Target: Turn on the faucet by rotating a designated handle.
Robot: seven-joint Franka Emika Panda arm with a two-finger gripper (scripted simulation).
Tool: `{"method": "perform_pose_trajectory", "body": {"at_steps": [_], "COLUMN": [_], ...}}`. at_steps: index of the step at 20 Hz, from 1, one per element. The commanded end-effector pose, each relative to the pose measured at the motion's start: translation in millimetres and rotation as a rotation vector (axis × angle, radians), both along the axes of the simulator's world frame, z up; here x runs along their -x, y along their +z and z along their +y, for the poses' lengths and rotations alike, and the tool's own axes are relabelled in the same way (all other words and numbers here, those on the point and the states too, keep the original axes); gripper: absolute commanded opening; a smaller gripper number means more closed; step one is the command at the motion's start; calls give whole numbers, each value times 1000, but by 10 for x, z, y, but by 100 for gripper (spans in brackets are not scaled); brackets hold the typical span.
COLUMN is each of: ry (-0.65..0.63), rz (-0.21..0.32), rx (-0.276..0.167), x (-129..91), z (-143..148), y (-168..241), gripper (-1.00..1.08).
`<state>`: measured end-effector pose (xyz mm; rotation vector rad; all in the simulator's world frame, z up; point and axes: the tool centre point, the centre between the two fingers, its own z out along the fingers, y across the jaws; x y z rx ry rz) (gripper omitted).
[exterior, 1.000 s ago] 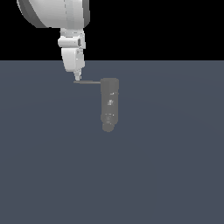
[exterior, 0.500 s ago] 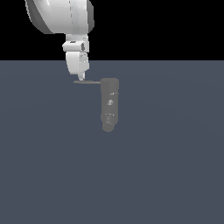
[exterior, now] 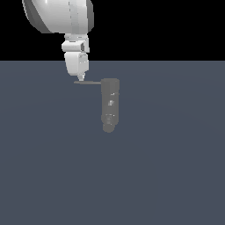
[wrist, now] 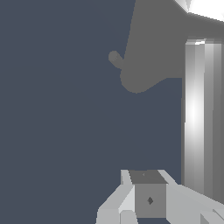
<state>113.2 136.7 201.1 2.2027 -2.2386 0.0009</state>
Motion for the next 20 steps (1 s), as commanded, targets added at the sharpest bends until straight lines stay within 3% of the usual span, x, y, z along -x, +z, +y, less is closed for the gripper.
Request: {"method": "perform_pose_trajectory", "body": {"at_steps": [1, 20], "ry": [0, 0], "rz": [0, 0], "rx": [0, 0], "x": [61, 558], "z": [0, -8], "y": [0, 1], "gripper": [-100, -100]}}
